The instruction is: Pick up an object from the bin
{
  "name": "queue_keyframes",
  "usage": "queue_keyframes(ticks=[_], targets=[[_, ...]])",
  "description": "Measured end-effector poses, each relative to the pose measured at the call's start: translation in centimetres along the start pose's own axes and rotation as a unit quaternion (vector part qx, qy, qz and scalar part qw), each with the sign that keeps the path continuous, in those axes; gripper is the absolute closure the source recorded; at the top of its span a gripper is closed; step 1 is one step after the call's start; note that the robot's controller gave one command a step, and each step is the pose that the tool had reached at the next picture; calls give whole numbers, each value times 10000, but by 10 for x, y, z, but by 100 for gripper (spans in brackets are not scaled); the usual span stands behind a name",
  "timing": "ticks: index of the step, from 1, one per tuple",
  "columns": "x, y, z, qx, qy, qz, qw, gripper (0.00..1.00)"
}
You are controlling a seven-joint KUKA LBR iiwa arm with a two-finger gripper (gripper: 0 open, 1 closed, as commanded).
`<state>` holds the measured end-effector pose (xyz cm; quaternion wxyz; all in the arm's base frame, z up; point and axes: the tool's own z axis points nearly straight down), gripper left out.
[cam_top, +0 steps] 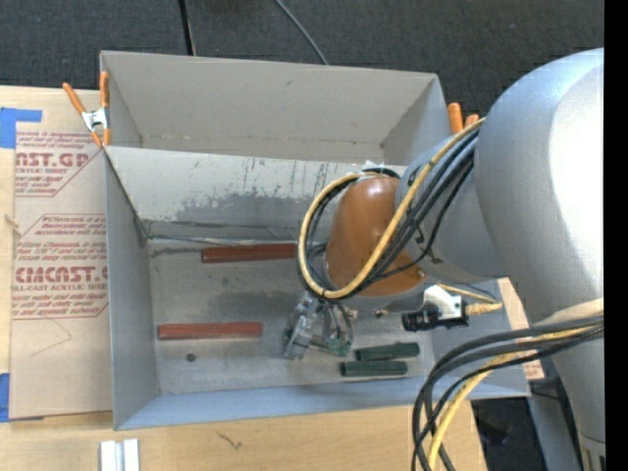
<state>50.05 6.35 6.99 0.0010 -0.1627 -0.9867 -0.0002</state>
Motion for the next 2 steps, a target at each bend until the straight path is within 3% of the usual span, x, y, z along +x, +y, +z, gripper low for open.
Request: queue_keyframes(ticks=[1, 2], targets=[[1, -5, -47, 15, 30, 70, 10000, 100], [3, 22, -159, -2, -16, -159, 9999, 100]])
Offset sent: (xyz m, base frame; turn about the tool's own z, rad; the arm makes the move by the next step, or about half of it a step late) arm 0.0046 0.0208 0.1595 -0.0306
